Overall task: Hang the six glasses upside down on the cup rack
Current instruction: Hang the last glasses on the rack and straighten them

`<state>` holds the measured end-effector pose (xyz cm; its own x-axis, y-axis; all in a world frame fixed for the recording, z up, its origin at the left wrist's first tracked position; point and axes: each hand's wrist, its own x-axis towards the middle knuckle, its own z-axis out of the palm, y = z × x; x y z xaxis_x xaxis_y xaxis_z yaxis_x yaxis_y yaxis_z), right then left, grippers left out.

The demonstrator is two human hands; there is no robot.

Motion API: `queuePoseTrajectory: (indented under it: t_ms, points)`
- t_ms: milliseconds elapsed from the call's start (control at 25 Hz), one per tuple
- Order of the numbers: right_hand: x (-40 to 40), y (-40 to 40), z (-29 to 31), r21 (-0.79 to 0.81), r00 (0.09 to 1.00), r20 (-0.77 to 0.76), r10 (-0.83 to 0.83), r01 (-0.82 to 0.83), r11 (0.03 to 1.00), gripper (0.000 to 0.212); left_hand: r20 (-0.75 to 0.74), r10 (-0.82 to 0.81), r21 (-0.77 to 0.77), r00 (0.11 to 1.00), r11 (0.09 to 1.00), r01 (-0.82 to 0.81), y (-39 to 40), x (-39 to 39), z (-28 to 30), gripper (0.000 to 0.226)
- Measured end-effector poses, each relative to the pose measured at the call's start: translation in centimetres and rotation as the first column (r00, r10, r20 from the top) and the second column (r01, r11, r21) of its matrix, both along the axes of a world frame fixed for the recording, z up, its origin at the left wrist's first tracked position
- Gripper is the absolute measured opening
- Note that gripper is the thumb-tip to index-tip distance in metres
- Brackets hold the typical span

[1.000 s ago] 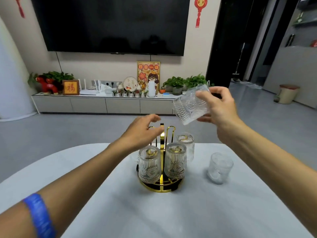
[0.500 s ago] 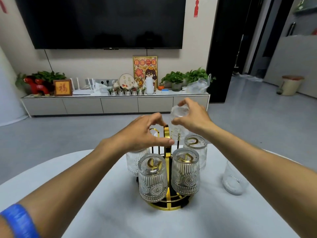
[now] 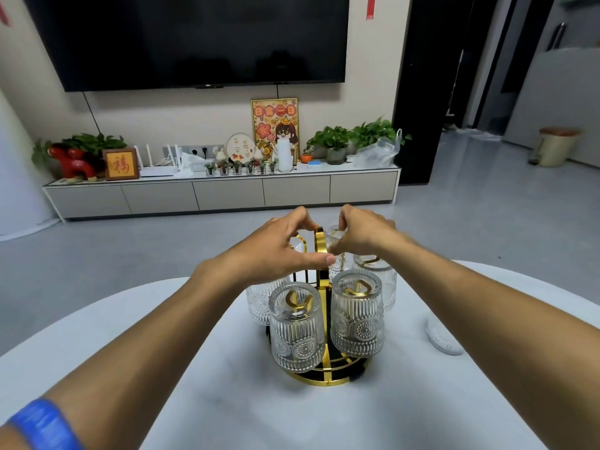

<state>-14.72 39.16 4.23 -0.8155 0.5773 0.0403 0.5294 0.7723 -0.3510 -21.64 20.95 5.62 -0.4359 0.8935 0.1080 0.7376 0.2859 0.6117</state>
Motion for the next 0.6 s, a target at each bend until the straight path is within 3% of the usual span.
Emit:
queuePoseTrajectory:
  t_ms: [120,200,280,400,480,600]
  points:
    - [5.0,0.1,0.4,-0.072,0.970,-0.243,-0.024,0.006,0.997,0.039,-0.111,0.094,-0.053,0.989,0.994,-0.100,-0.6,2.1,0.0,0.069]
    - [10.0,1.3,-0.8,0.103,0.943,-0.326,-0.067,0.106,0.989,0.034,-0.340,0.232,0.064,0.911,0.972,-0.224,-1.1,4.9,-0.9,0.064]
    - [15.0,3.0,-3.2,0.208,0.968,-0.222,-0.121,0.168,0.964,0.039,-0.378,0.311,0.247,0.872,0.942,-0.229,-1.5,8.6,-1.9,0.063]
    - [19.2,4.8,-7.0,0.024,0.984,0.048,-0.173,0.172,0.985,0.070,-0.363,0.257,0.239,0.895,0.955,-0.177,-1.7,12.5,-2.5,0.066]
    - [19.5,5.1,-8.5,-0.144,0.986,-0.017,-0.164,0.160,0.976,0.082,-0.369,0.245,0.203,0.897,0.962,-0.180,-1.8,13.2,-2.2,0.066]
    - [18.5,5.1,-9.2,-0.152,0.968,-0.059,-0.245,0.234,0.960,0.087,-0.333,0.303,0.268,0.893,0.938,-0.219,-2.7,13.2,-1.7,0.059]
